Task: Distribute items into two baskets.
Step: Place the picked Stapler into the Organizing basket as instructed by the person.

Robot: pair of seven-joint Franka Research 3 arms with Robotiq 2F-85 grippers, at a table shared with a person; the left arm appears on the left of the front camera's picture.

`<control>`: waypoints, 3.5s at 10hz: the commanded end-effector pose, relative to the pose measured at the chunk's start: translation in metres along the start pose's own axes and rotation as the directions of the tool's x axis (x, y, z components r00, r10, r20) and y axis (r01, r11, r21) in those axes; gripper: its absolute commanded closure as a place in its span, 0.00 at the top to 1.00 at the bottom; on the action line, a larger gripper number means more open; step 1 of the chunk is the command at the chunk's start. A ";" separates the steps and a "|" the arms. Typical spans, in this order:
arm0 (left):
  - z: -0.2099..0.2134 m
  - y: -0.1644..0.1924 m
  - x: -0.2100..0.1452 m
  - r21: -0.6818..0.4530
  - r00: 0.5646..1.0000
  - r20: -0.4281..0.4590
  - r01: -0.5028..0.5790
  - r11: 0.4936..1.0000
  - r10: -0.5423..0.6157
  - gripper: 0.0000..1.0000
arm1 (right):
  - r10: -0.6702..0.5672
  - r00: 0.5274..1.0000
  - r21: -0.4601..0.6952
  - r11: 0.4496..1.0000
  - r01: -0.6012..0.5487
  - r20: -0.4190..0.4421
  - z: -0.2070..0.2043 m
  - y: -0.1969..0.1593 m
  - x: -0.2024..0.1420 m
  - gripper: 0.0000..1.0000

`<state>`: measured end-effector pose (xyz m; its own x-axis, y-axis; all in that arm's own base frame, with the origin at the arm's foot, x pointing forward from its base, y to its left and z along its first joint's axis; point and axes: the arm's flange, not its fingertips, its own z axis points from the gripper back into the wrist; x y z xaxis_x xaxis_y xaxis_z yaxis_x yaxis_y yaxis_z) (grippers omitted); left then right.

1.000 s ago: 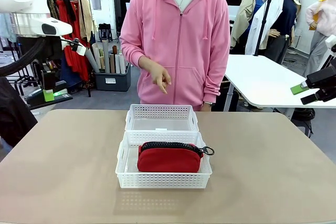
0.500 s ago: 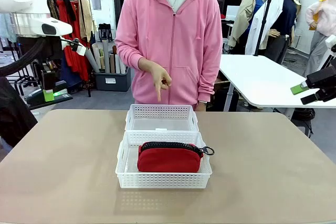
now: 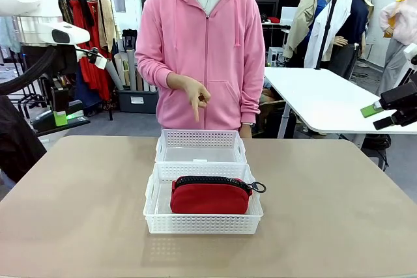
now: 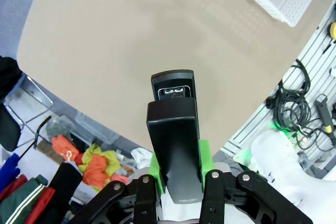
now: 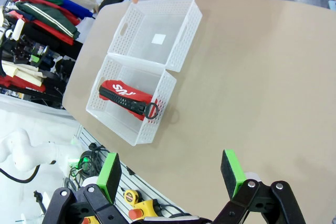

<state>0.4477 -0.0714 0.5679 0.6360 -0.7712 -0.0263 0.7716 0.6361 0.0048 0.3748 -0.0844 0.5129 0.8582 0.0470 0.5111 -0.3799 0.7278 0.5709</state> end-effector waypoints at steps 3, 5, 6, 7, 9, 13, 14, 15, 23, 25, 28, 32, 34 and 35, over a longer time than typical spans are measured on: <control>0.002 0.006 0.008 0.011 1.000 0.007 0.017 1.000 -0.017 0.00 | 0.005 1.000 0.014 1.000 -0.006 0.014 -0.001 0.001 0.001 1.00; 0.006 0.012 0.027 0.042 0.998 0.020 0.060 0.997 -0.061 0.00 | 0.005 1.000 0.014 1.000 -0.006 0.014 -0.001 0.001 0.001 1.00; 0.007 0.014 0.039 0.047 0.997 0.017 0.081 0.996 -0.082 0.00 | 0.005 1.000 0.014 1.000 -0.006 0.014 -0.001 0.001 0.001 1.00; 0.008 0.017 0.051 0.048 0.996 0.014 0.092 0.995 -0.093 0.00 | 0.005 1.000 0.014 1.000 -0.006 0.014 -0.001 0.001 0.001 1.00; 0.009 0.027 0.076 0.038 0.991 0.004 0.133 0.990 -0.133 0.00 | 0.005 1.000 0.014 1.000 -0.006 0.014 -0.001 0.001 0.001 1.00; -0.001 0.044 0.127 0.023 0.981 0.033 0.188 0.982 -0.189 0.00 | 0.005 1.000 0.014 1.000 -0.006 0.014 -0.001 0.001 0.001 1.00; -0.005 0.047 0.139 0.020 0.978 0.029 0.204 0.979 -0.204 0.00 | 0.005 1.000 0.014 1.000 -0.006 0.014 -0.001 0.001 0.001 1.00; -0.010 0.048 0.152 0.020 0.975 0.032 0.221 0.975 -0.222 0.00 | 0.005 1.000 0.014 1.000 -0.006 0.014 -0.001 0.001 0.001 1.00; -0.058 0.025 0.237 0.024 0.936 0.038 0.348 0.937 -0.349 0.00 | 0.005 1.000 0.014 1.000 -0.006 0.014 -0.001 0.001 0.001 1.00; -0.062 0.021 0.256 0.029 0.926 0.034 0.376 0.926 -0.377 0.00 | 0.005 1.000 0.014 1.000 -0.006 0.014 -0.001 0.001 0.001 1.00; -0.066 0.013 0.281 0.027 0.906 0.044 0.421 0.907 -0.422 0.00 | 0.005 1.000 0.014 1.000 -0.006 0.014 -0.001 0.001 0.001 1.00; -0.086 0.007 0.315 0.024 0.874 0.076 0.480 0.877 -0.481 0.00 | 0.005 1.000 0.014 1.000 -0.006 0.014 -0.001 0.001 0.001 1.00; -0.107 0.003 0.327 0.018 0.853 0.076 0.517 0.856 -0.517 0.00 | 0.005 1.000 0.014 1.000 -0.006 0.014 -0.001 0.001 0.001 1.00; -0.115 0.002 0.332 0.028 0.844 0.076 0.530 0.848 -0.531 0.00 | 0.005 1.000 0.014 1.000 -0.006 0.014 -0.001 0.001 0.001 1.00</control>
<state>0.6488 -0.3204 0.4390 0.1670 -0.9841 0.0601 0.9860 0.1667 -0.0094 0.3746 -0.0846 0.5130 0.8584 0.0467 0.5109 -0.3794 0.7281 0.5708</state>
